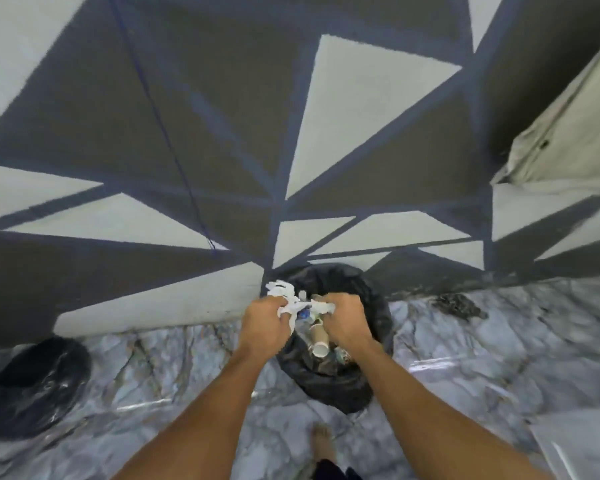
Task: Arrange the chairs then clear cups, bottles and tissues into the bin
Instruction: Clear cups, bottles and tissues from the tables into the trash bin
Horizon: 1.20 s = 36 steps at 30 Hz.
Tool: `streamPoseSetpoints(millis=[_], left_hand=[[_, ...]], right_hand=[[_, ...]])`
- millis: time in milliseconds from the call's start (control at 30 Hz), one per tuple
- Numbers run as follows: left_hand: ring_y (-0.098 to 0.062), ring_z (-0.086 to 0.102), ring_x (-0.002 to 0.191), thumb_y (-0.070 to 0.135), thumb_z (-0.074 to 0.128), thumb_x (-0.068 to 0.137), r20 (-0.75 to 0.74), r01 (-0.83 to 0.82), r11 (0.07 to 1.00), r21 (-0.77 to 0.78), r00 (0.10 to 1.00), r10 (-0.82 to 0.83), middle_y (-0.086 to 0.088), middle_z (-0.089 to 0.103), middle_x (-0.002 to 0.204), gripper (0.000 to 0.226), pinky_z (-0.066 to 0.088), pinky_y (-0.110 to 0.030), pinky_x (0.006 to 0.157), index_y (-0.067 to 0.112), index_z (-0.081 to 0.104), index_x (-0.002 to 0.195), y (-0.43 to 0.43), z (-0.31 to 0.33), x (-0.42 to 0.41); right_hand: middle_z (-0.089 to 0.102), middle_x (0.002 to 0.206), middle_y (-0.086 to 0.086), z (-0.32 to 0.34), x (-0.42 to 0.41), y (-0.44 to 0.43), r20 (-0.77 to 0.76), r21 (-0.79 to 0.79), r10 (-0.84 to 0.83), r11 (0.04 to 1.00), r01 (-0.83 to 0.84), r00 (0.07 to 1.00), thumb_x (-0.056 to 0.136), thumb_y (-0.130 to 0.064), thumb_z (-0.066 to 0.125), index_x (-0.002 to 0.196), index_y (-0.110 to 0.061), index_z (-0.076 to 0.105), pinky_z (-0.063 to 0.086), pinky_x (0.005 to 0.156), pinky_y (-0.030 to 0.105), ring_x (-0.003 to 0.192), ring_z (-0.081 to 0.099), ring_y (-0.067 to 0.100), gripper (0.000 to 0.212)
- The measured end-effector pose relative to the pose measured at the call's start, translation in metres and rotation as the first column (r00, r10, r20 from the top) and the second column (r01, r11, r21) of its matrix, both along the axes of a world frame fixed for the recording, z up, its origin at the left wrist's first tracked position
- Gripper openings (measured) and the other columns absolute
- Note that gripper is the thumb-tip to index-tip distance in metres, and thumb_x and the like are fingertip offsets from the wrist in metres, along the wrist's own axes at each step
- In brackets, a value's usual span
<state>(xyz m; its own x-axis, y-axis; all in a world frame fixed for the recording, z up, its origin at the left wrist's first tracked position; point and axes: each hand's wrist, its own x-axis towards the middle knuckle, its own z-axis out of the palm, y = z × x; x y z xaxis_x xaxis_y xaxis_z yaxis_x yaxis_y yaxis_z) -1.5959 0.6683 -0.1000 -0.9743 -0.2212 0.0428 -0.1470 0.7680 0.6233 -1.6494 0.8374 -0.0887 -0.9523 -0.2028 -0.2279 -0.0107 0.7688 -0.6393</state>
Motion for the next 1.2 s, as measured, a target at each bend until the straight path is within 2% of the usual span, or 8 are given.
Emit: streamPoseSetpoints(millis=[100,233,367,633,767,900,1033,1200], left_hand=[[-0.033,0.066,0.083,0.020,0.061,0.078,0.115,0.036,0.999,0.030,0.993,-0.040,-0.011,0.073,0.090,0.023,0.053,-0.035,0.076,0.012,0.075,0.093,0.026,-0.023,-0.038],[-0.034,0.066,0.093,0.021,0.061,0.080,0.255,0.051,0.995,0.085,0.964,-0.071,-0.012,0.074,0.100,0.028,0.053,-0.036,0.081,0.010,0.075,0.101,0.058,-0.048,-0.080],[-0.028,0.066,0.097,0.020,0.068,0.081,0.422,0.048,0.995,0.089,0.903,-0.081,-0.011,0.072,0.111,0.031,0.053,-0.033,0.085,0.015,0.074,0.110,0.075,-0.077,-0.121],[-0.032,0.063,0.108,0.009,0.062,0.081,0.605,0.024,0.994,0.103,0.792,-0.081,-0.016,0.065,0.121,0.040,0.052,-0.033,0.091,0.011,0.068,0.120,0.095,-0.117,-0.179],[-0.031,0.056,0.120,0.015,0.068,0.084,0.610,-0.011,0.991,0.132,0.790,-0.072,-0.014,0.056,0.134,0.052,0.046,-0.033,0.100,0.012,0.058,0.135,0.100,-0.122,-0.188],[-0.028,0.065,0.106,0.012,0.065,0.078,0.605,-0.007,0.988,0.153,0.792,-0.088,-0.008,0.069,0.116,0.039,0.053,-0.032,0.091,0.017,0.069,0.117,0.094,-0.123,-0.183],[-0.025,0.068,0.092,0.021,0.060,0.072,0.615,-0.037,0.988,0.147,0.786,-0.062,-0.003,0.072,0.099,0.031,0.057,-0.040,0.081,0.025,0.071,0.100,0.080,-0.126,-0.166],[-0.018,0.067,0.084,0.023,0.065,0.073,0.624,-0.113,0.984,0.140,0.781,0.001,0.002,0.072,0.091,0.020,0.058,-0.035,0.077,0.021,0.072,0.092,0.062,-0.118,-0.137]], right_hand=[[0.071,0.075,0.001,-0.029,-0.032,0.031,0.078,0.035,-0.097,0.995,0.095,0.992,0.072,-0.009,0.053,0.074,-0.015,0.070,0.051,0.060,0.032,0.071,0.065,0.020,0.018],[0.074,0.088,0.011,-0.061,-0.072,0.057,0.158,0.028,-0.158,0.987,0.156,0.975,0.079,-0.011,0.060,0.085,-0.006,0.075,0.056,0.077,0.041,0.084,0.068,0.028,0.017],[0.074,0.098,0.011,-0.093,-0.109,0.073,0.267,0.008,-0.266,0.962,0.273,0.926,0.077,-0.001,0.063,0.099,-0.009,0.077,0.056,0.076,0.030,0.084,0.066,0.024,0.027],[0.062,0.124,0.015,-0.137,-0.157,0.081,0.392,0.027,-0.260,0.962,0.272,0.882,0.080,-0.002,0.066,0.115,-0.007,0.071,0.052,0.094,0.031,0.113,0.060,0.031,0.035],[0.065,0.125,0.013,-0.154,-0.167,0.084,0.432,0.058,-0.221,0.974,0.218,0.874,0.078,-0.007,0.070,0.124,-0.009,0.065,0.052,0.097,0.035,0.112,0.063,0.030,0.046],[0.061,0.133,0.007,-0.168,-0.167,0.093,0.496,0.085,-0.223,0.974,0.208,0.839,0.078,-0.015,0.073,0.133,-0.016,0.060,0.050,0.099,0.029,0.116,0.061,0.024,0.057],[0.066,0.126,0.005,-0.174,-0.155,0.094,0.539,0.110,-0.184,0.983,0.147,0.822,0.076,-0.018,0.076,0.122,-0.014,0.068,0.048,0.099,0.026,0.113,0.063,0.020,0.047],[0.068,0.119,0.008,-0.168,-0.132,0.064,0.543,0.080,-0.033,0.997,-0.013,0.839,0.077,-0.012,0.071,0.113,-0.008,0.071,0.052,0.095,0.033,0.109,0.064,0.022,0.036]])
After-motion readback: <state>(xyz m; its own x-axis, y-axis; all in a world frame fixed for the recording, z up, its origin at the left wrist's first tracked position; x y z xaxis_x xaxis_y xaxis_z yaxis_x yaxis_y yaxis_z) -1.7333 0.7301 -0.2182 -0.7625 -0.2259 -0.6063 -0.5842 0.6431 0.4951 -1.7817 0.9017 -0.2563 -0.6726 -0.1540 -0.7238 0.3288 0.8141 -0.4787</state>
